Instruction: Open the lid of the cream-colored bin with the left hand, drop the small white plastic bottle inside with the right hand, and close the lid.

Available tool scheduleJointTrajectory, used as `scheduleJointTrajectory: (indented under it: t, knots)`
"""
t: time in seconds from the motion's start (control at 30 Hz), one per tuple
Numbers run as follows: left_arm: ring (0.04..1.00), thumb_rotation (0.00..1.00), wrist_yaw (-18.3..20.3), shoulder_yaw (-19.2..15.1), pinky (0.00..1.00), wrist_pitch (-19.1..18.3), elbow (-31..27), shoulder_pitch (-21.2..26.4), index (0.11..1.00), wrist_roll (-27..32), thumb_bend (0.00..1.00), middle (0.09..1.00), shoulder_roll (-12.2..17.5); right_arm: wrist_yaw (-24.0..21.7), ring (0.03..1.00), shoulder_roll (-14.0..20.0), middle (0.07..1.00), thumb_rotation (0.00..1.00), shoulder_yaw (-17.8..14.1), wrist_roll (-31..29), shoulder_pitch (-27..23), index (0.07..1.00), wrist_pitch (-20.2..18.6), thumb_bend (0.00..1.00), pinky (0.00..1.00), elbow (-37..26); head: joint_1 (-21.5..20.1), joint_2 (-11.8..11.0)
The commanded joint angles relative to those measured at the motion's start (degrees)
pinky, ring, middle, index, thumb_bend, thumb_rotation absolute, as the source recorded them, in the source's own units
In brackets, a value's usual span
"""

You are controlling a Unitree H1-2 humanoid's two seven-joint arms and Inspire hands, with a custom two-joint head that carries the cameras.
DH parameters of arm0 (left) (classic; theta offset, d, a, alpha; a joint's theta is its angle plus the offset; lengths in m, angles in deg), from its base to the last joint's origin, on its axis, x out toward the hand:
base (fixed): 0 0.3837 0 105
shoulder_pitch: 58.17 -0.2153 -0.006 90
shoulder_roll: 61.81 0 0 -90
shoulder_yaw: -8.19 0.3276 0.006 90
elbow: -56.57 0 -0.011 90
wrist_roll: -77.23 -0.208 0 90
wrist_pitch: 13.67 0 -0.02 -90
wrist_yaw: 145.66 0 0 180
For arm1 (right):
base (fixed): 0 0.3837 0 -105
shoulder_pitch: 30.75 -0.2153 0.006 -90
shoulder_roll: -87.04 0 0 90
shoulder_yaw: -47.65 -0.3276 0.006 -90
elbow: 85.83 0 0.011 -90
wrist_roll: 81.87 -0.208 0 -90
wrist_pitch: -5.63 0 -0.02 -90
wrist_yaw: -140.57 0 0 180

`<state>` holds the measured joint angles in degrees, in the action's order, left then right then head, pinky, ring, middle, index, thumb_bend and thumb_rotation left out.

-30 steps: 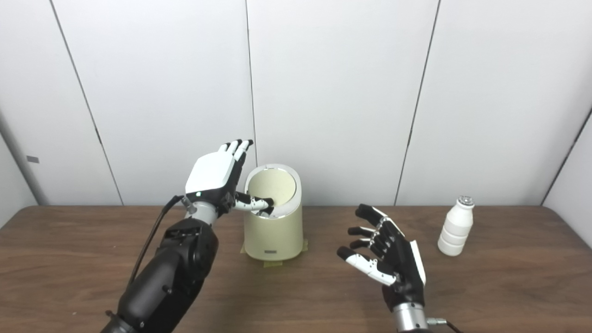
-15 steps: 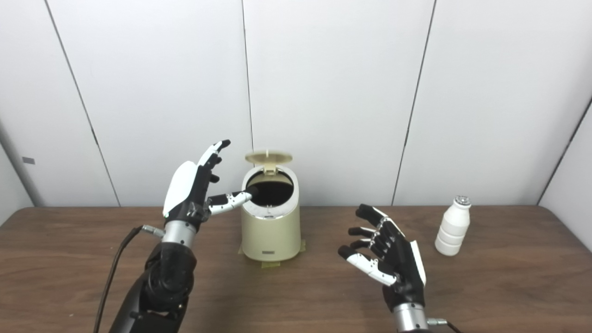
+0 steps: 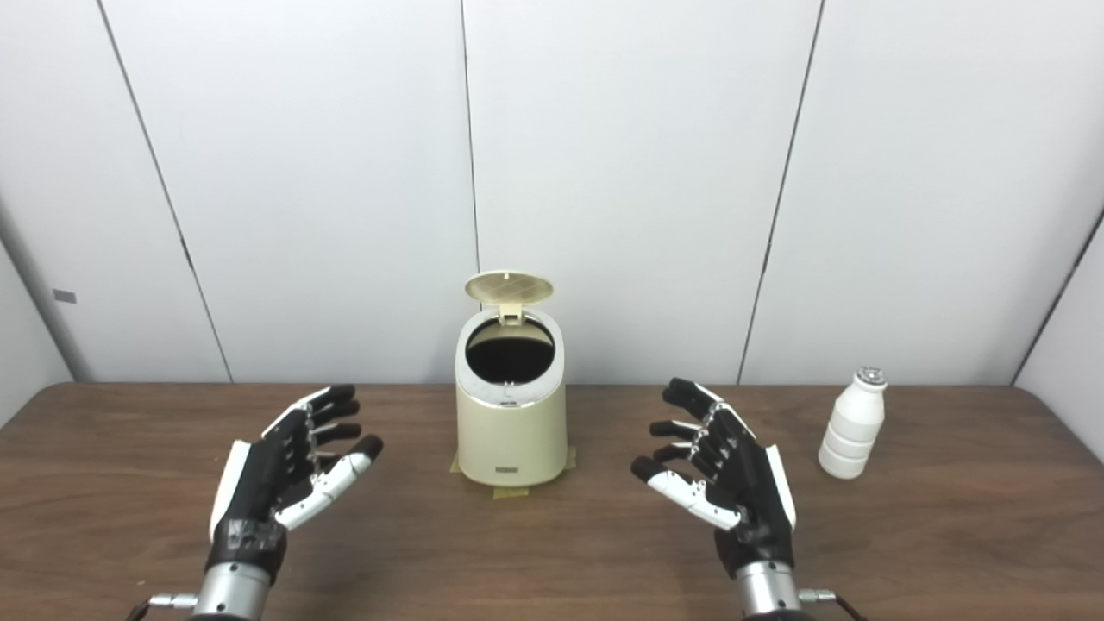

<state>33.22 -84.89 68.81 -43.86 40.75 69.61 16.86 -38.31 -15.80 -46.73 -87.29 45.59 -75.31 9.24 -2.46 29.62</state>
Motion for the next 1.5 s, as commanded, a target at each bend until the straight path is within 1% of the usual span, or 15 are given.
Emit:
scheduleJointTrajectory:
  t: [0.0,0.07,0.13,0.3,0.37,0.43,0.5,0.57,0.67,0.73,0.87,0.93,1.13,1.3,1.47]
  knots:
    - [0.686,0.24,1.3,0.1,0.54,4.4,-0.8,2.0,0.781,2.0,0.68,0.746,1.2,-0.3,0.663,1.3,0.793,0.23,-0.7,0.0,-3.6,0.777,1.5,0.81,0.56,-2.0,-0.9,0.0]
    - [0.671,0.23,1.8,0.1,0.53,5.2,-0.4,1.6,0.776,2.7,0.68,0.740,1.9,-0.5,0.680,2.2,0.805,0.24,-0.5,0.8,-4.0,0.786,1.1,0.84,0.60,-2.8,-2.1,-0.2]
    - [0.666,0.24,2.1,0.1,0.52,5.8,0.1,1.8,0.773,3.1,0.69,0.739,2.7,-0.9,0.680,4.8,0.812,0.27,0.4,4.5,-4.9,0.798,0.3,0.84,0.60,-4.8,-4.5,-0.5]
    - [0.672,0.24,2.6,-0.4,0.53,6.9,1.4,2.4,0.771,4.1,0.68,0.745,4.3,-2.2,0.691,12.1,0.832,0.19,1.1,13.9,-8.6,0.804,-9.0,0.82,0.56,-13.6,-9.4,-1.6]
    - [0.667,0.24,2.5,-0.6,0.52,8.2,2.3,2.6,0.769,4.3,0.67,0.743,4.9,-4.0,0.711,16.7,0.844,0.18,1.3,17.6,-10.3,0.829,-12.1,0.82,0.58,-15.6,-11.0,-2.1]
    - [0.663,0.24,2.7,-0.7,0.52,9.0,3.1,2.8,0.768,4.7,0.66,0.744,5.5,-5.6,0.756,21.8,0.856,0.18,1.2,20.9,-11.6,0.849,-13.4,0.84,0.62,-15.7,-12.8,-2.7]
    - [0.664,0.23,2.9,-0.8,0.52,8.9,3.3,2.9,0.772,5.0,0.65,0.748,5.9,-5.8,0.789,25.9,0.870,0.19,0.3,23.0,-12.2,0.853,-12.6,0.86,0.65,-14.2,-13.9,-3.2]
    - [0.668,0.21,3.1,-0.9,0.53,8.8,3.7,3.0,0.778,5.4,0.64,0.754,6.1,-5.1,0.808,28.8,0.877,0.17,-0.7,24.7,-12.7,0.850,-12.6,0.87,0.68,-12.6,-15.2,-3.7]
    - [0.676,0.18,3.1,-1.1,0.54,8.7,3.8,3.1,0.778,5.5,0.62,0.759,6.2,-5.3,0.846,31.6,0.895,0.20,-2.6,25.1,-13.0,0.862,-14.9,0.88,0.76,-10.9,-16.2,-3.9]
    - [0.684,0.18,3.0,-1.2,0.54,8.6,3.8,3.2,0.781,5.5,0.62,0.763,6.2,-5.3,0.879,32.2,0.911,0.23,-3.6,25.0,-13.0,0.876,-16.8,0.89,0.82,-10.2,-16.3,-4.0]
    - [0.680,0.15,2.9,-1.3,0.53,9.9,4.7,3.6,0.775,4.8,0.59,0.757,6.8,-5.3,0.974,31.8,0.947,0.27,-6.7,19.9,-13.3,0.903,-17.2,0.92,0.96,-5.2,-16.7,-4.1]
    - [0.669,0.14,3.0,-1.3,0.52,10.6,5.0,3.6,0.764,5.0,0.59,0.751,6.9,-5.2,0.995,31.7,0.960,0.28,-8.2,17.6,-13.2,0.920,-17.4,0.94,0.99,-3.0,-16.8,-4.1]
    - [0.666,0.09,3.3,-1.6,0.51,9.9,4.3,3.3,0.756,5.6,0.57,0.748,6.8,-5.5,0.973,31.2,0.992,0.34,-10.3,12.8,-11.6,0.978,-18.7,0.97,0.88,0.6,-17.1,-3.8]
    - [0.671,0.08,3.5,-1.7,0.52,9.7,4.4,3.4,0.756,5.7,0.57,0.749,7.0,-5.5,0.949,29.8,0.991,0.21,-10.6,9.3,-10.9,0.996,-18.8,0.89,0.87,3.1,-17.3,-3.7]
    - [0.658,0.09,3.7,-1.7,0.51,9.3,4.1,3.3,0.755,5.7,0.57,0.744,7.0,-5.3,0.963,28.9,1.000,0.18,-9.9,8.6,-10.3,1.000,-18.4,0.84,0.86,5.5,-17.4,-3.5]
